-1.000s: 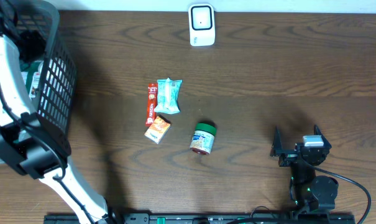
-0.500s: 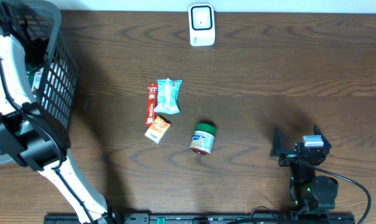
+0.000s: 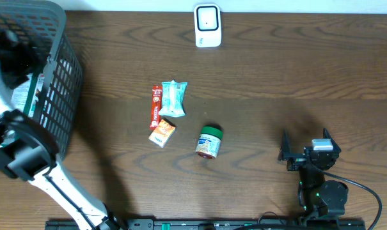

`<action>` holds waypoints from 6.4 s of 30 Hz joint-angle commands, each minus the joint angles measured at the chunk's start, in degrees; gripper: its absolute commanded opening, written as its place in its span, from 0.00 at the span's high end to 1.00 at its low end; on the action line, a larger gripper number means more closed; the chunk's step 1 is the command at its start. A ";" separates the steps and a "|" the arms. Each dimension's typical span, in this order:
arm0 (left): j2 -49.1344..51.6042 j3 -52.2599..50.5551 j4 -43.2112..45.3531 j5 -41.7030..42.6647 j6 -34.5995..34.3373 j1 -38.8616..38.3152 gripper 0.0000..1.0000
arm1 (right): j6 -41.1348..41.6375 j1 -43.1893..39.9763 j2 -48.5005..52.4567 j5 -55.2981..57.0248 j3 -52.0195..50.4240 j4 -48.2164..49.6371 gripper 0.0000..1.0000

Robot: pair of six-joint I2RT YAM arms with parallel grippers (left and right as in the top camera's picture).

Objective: Scan the item barcode
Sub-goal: 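Move the left gripper into the basket toward the white-lidded cup, then grasp the white-lidded cotton-swab cup with the left gripper and lift, then carry the cup out and set it upright behind the green jar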

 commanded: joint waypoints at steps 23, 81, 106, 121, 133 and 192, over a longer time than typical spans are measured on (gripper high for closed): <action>-1.75 0.70 -2.25 -8.66 -1.99 -5.92 0.09 | -0.59 0.15 0.02 -0.28 -0.04 -0.26 0.01; 6.34 0.68 -1.81 -1.31 -0.72 -3.67 0.08 | -0.59 0.15 0.02 -0.28 -0.04 -0.24 0.01; 6.82 1.36 -2.05 -7.63 -1.81 -4.79 0.31 | -0.59 0.15 0.02 -0.28 -0.04 -0.24 0.01; -6.80 1.36 -2.05 -7.76 -2.01 -4.13 0.31 | -0.59 0.15 0.02 -0.28 -0.04 -0.24 0.01; -25.24 1.36 -3.34 -10.23 -6.84 -4.15 0.30 | -0.59 0.15 0.02 -0.26 -0.04 -0.24 0.01; -17.40 -43.87 35.58 -21.73 -41.68 -72.46 0.21 | -0.59 0.15 0.02 -0.28 -0.04 -0.24 0.01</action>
